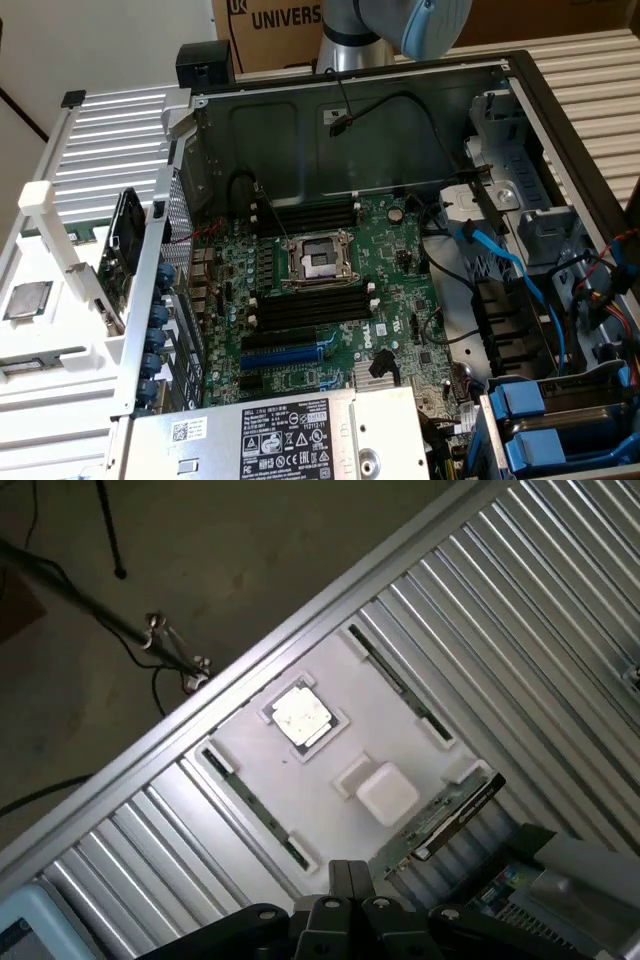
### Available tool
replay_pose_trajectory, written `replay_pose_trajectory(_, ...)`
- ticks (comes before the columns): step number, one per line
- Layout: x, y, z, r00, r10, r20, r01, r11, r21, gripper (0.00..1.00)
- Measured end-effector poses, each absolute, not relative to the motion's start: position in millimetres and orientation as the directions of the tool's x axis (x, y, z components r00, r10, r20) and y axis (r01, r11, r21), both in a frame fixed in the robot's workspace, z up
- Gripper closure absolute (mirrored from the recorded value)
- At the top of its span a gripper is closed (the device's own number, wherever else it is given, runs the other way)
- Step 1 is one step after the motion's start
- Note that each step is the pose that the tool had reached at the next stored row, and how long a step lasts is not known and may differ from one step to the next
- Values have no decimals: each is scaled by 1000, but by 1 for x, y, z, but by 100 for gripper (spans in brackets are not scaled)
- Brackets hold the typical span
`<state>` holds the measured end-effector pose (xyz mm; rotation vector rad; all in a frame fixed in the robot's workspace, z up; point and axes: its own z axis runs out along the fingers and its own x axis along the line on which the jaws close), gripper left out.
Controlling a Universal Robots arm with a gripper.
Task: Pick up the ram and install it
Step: 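Reach for the ram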
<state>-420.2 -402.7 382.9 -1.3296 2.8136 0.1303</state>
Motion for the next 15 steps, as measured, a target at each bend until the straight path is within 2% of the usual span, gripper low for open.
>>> replay_pose_trajectory(15, -423, -403, 373, -398, -915, -61, -917, 394, 61, 89)
